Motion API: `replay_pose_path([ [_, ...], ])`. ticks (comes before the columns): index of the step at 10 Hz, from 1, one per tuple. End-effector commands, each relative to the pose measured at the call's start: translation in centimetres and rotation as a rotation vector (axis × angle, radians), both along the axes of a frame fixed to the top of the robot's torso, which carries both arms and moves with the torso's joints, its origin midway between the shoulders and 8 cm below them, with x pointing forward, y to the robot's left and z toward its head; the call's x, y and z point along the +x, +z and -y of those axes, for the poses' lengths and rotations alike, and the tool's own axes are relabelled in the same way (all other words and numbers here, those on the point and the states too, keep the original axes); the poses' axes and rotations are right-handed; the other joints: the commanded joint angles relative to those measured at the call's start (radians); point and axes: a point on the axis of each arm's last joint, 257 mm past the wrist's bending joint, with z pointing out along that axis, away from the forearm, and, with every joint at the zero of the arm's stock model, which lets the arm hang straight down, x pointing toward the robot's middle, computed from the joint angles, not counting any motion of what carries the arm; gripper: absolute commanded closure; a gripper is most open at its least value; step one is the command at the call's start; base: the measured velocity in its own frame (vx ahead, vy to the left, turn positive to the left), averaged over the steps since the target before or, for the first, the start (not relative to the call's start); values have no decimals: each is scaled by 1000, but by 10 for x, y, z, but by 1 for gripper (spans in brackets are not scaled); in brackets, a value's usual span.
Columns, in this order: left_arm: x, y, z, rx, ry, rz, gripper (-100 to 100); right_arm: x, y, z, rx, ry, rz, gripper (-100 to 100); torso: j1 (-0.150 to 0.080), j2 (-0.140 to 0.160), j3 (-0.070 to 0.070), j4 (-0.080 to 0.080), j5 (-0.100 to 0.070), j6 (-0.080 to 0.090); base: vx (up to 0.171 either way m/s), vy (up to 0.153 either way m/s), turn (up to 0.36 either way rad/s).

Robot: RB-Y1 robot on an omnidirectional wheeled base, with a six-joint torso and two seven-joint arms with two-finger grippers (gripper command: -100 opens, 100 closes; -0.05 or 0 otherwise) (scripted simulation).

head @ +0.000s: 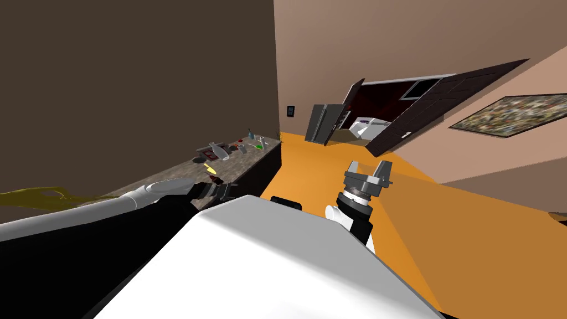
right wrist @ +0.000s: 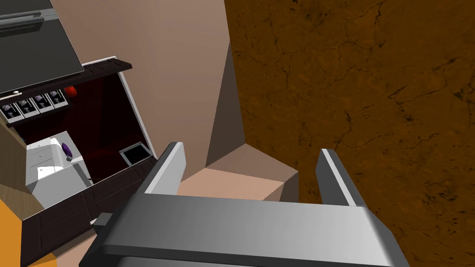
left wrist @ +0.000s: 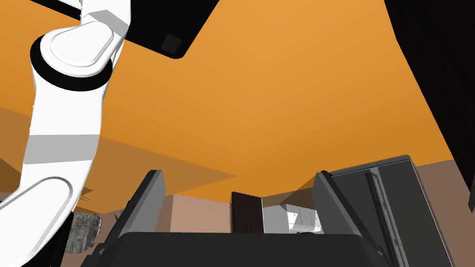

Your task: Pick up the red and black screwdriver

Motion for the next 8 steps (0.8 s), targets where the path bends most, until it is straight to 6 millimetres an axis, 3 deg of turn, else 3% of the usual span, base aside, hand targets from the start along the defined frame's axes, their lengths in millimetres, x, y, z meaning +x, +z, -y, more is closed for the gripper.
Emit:
replay_pose_path([
  [1,-4,-1,-9,49,-50,-16,-100,0,0,0,0,0,0,0,0,0,0,0,0,0,-22,83,-111],
  [6,-28,-4,-53,257,-269,-89,-100,0,0,0,0,0,0,0,1,0,0,0,1,-1,-24,103,-157],
  [8,-34,-4,-67,320,-345,-109,-100,0,0,0,0,0,0,0,7,-1,-1,0,2,0,-25,159,-185],
])
